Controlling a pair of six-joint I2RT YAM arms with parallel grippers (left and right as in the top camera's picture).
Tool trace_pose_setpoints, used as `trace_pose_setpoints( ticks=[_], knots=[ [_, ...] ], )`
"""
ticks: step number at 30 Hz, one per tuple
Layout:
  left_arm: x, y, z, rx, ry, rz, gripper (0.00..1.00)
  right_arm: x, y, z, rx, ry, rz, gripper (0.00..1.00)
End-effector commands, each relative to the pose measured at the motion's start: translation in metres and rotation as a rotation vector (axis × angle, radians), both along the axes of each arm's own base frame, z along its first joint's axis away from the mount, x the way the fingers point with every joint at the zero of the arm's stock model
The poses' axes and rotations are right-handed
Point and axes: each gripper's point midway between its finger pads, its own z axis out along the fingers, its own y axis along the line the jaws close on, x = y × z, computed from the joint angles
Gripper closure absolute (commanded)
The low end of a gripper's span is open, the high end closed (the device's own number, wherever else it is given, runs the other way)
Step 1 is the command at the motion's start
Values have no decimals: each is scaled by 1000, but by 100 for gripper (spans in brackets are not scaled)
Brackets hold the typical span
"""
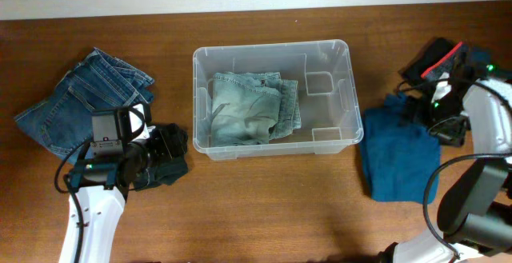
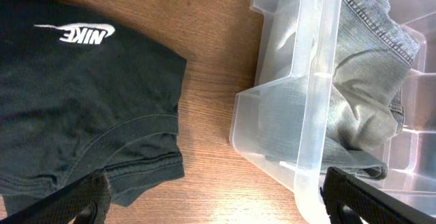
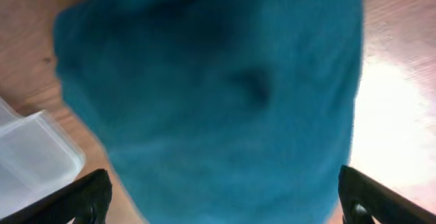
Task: Pack container
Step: 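Move the right gripper right over the teal shirt, then grasp the teal shirt with the right gripper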
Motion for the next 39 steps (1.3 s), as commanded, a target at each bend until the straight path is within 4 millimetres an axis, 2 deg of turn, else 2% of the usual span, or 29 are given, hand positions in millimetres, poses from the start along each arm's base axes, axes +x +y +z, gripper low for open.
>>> trace_pose_setpoints(
  ticks=[1,8,21,38,39],
  knots=[
    [1,0,2,14,-9,-13,1,-4,5,-15,16,8,-24,1],
    [1,0,2,14,-10,-13,1,-20,-8,-48,-80,49,-44,2],
    [1,0,2,14,-9,-13,1,-48,7,-127,-76,3,-39,2],
    [1,0,2,14,-10,-13,1,-59,11,-132,-65,32,-39,0],
    [1,0,2,14,-9,-13,1,-60,11,-133,-65,34,-39,2]
  ],
)
